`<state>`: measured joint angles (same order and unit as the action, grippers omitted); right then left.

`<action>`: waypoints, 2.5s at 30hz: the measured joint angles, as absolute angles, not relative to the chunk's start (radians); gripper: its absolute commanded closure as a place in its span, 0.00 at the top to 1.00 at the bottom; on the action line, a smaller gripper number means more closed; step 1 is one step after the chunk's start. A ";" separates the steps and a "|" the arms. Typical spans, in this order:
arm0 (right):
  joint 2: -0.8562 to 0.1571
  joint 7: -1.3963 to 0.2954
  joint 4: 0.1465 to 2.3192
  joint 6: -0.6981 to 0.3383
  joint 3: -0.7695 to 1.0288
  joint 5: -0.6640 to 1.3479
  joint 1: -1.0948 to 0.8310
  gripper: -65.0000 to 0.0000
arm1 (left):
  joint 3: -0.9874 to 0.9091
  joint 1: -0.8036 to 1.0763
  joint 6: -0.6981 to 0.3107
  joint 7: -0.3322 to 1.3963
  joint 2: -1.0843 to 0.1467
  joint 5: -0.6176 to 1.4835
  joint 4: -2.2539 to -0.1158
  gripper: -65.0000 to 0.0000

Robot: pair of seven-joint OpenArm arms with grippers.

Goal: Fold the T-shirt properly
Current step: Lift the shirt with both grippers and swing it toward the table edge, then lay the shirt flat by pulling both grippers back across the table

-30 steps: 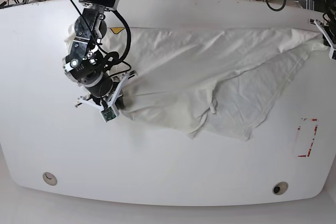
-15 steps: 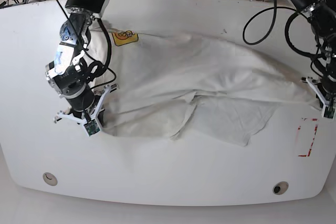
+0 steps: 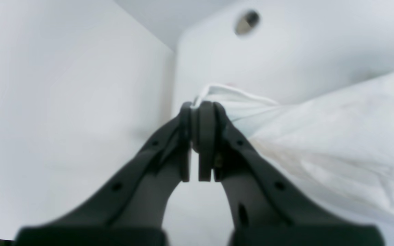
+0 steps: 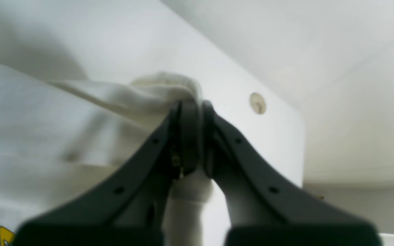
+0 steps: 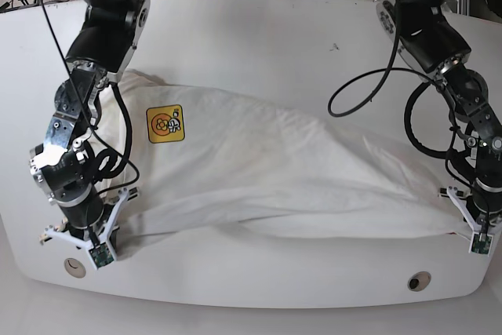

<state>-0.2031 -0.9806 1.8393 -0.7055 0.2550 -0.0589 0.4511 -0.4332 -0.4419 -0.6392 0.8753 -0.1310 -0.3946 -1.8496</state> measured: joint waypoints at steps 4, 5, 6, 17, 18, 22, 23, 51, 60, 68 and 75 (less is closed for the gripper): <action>-0.217 -1.012 1.803 -0.707 0.255 -0.055 0.546 0.00 | -0.426 -0.530 -0.637 0.875 -0.115 -0.430 -1.850 0.00; -0.220 -1.024 1.792 -0.707 0.255 -0.059 0.574 0.00 | -0.415 -0.553 -0.636 0.876 -0.114 -0.445 -1.850 0.00; -0.222 -1.029 1.785 -0.706 0.248 -0.060 0.601 0.00 | -0.407 -0.572 -0.636 0.875 -0.115 -0.457 -1.850 0.00; -0.266 -1.056 1.695 -0.707 0.097 -0.059 0.870 0.00 | -0.384 -0.834 -0.640 0.913 -0.121 -0.498 -1.848 0.00; -0.267 -1.056 1.685 -0.707 0.090 -0.060 0.891 0.00 | -0.384 -0.852 -0.638 0.913 -0.126 -0.499 -1.848 0.00; -0.283 -1.056 1.627 -0.708 0.041 -0.055 1.001 0.00 | -0.361 -0.918 -0.632 0.912 -0.158 -0.508 -1.833 0.00; -0.287 -1.056 1.617 -0.707 0.035 -0.056 1.022 0.00 | -0.356 -0.929 -0.632 0.912 -0.165 -0.508 -1.826 0.00; -0.347 -1.151 1.579 -0.705 0.071 -0.044 1.267 0.00 | -0.337 -1.191 -0.641 0.901 -0.211 -0.492 -1.623 0.00; -0.337 -1.285 1.875 -0.707 0.207 -0.043 0.888 0.00 | -0.335 -0.935 -0.668 0.945 -0.176 -0.469 -1.757 0.00; -0.262 -1.288 2.035 -0.704 0.329 -0.031 0.537 0.00 | -0.337 -0.707 -0.709 1.091 -0.179 -0.440 -1.916 0.00; -0.185 -1.294 2.027 -0.706 0.453 -0.028 0.321 0.00 | -0.338 -0.467 -0.709 1.139 -0.189 -0.422 -1.996 0.00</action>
